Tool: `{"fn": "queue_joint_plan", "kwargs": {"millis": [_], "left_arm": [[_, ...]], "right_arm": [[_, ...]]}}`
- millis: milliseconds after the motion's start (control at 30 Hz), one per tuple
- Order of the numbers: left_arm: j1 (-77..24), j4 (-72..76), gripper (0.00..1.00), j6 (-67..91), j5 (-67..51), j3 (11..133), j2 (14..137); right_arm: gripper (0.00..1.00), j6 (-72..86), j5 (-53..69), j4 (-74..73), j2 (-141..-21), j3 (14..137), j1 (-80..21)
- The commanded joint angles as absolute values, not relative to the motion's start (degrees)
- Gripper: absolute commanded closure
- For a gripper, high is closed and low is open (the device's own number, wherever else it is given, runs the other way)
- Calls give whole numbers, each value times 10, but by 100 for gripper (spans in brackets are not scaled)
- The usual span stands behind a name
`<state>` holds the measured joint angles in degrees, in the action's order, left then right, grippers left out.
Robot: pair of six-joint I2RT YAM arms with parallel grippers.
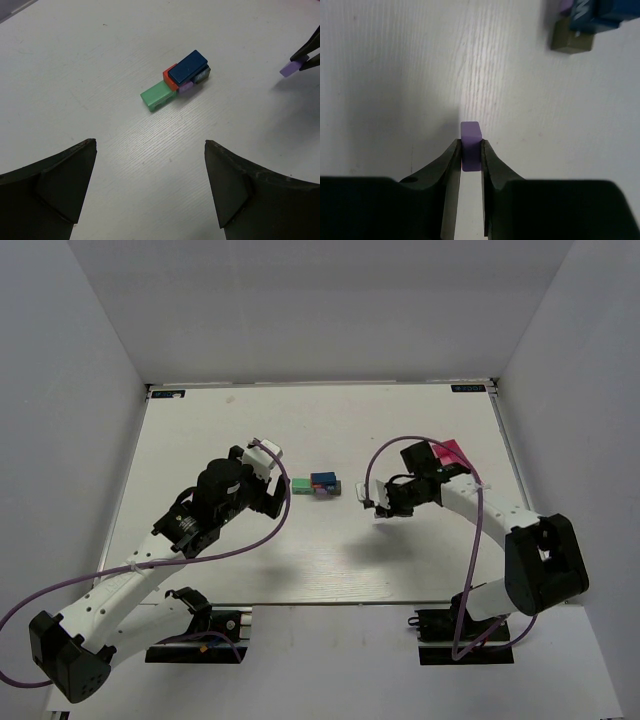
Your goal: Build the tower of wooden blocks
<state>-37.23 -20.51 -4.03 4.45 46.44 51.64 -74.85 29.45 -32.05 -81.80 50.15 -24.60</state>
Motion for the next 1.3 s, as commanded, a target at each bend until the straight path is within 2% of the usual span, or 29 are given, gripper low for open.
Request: {"fn": "queue_joint_plan", "kwargs": {"millis": [0, 467, 933, 1267], "left_arm": [[-371, -202, 1, -36, 56, 462, 496], [-371, -192, 1, -36, 105, 446, 426], [-371, -186, 1, -36, 110, 446, 416], [-371, -186, 1, -36, 99, 446, 416]], "right_arm": [[98, -679, 353, -334, -797, 561, -259], [100, -529, 384, -338, -920, 792, -315], [100, -505, 240, -398, -1084, 988, -391], [100, -515, 181, -432, -1128, 1020, -403]]}}
